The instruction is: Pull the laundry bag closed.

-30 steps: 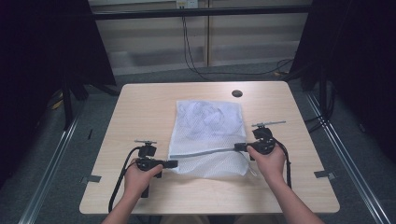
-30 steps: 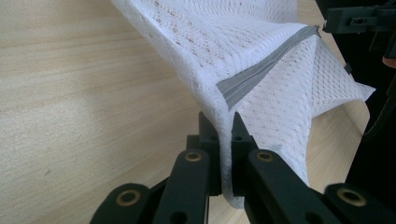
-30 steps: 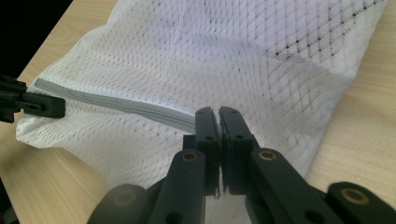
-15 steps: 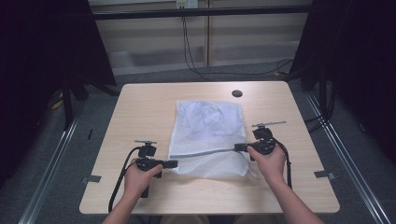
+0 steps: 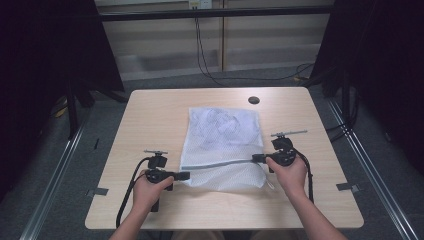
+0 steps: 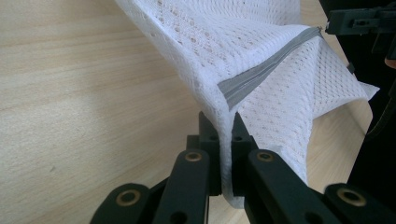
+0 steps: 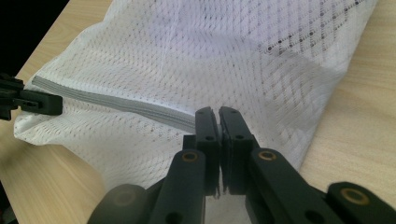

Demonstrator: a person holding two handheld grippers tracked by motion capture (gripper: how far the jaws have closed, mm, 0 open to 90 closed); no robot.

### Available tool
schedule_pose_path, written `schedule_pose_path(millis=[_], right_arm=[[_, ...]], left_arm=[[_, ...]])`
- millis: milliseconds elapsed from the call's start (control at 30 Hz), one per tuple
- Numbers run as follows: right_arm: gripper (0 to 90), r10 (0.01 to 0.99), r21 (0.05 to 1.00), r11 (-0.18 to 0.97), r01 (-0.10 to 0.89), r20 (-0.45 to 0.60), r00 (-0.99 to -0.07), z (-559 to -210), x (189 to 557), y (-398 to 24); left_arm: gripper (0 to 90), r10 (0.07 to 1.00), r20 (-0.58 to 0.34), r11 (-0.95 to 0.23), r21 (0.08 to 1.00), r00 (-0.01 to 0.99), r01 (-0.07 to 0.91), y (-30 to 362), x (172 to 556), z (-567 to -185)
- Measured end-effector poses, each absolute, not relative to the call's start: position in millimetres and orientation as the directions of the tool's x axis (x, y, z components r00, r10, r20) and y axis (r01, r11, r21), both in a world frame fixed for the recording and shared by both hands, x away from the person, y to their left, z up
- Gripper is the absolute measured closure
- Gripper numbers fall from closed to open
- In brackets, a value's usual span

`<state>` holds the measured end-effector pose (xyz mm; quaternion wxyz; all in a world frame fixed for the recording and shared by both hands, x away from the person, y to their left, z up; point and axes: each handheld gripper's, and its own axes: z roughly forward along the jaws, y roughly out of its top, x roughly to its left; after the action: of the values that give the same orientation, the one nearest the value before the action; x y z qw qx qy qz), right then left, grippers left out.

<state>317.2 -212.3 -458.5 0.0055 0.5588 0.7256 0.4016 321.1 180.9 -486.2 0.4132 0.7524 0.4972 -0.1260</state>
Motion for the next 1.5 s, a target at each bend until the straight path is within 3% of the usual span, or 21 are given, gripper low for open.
schedule_pose_path(millis=[1500], right_arm=[[86.8,0.844,0.599,0.037,0.8,0.41,-0.347,-455.5,315.4,-230.3]], left_arm=[[89.1,0.647,-0.608,-0.151,0.49,0.461,0.858,181.6,320.5,-486.8]])
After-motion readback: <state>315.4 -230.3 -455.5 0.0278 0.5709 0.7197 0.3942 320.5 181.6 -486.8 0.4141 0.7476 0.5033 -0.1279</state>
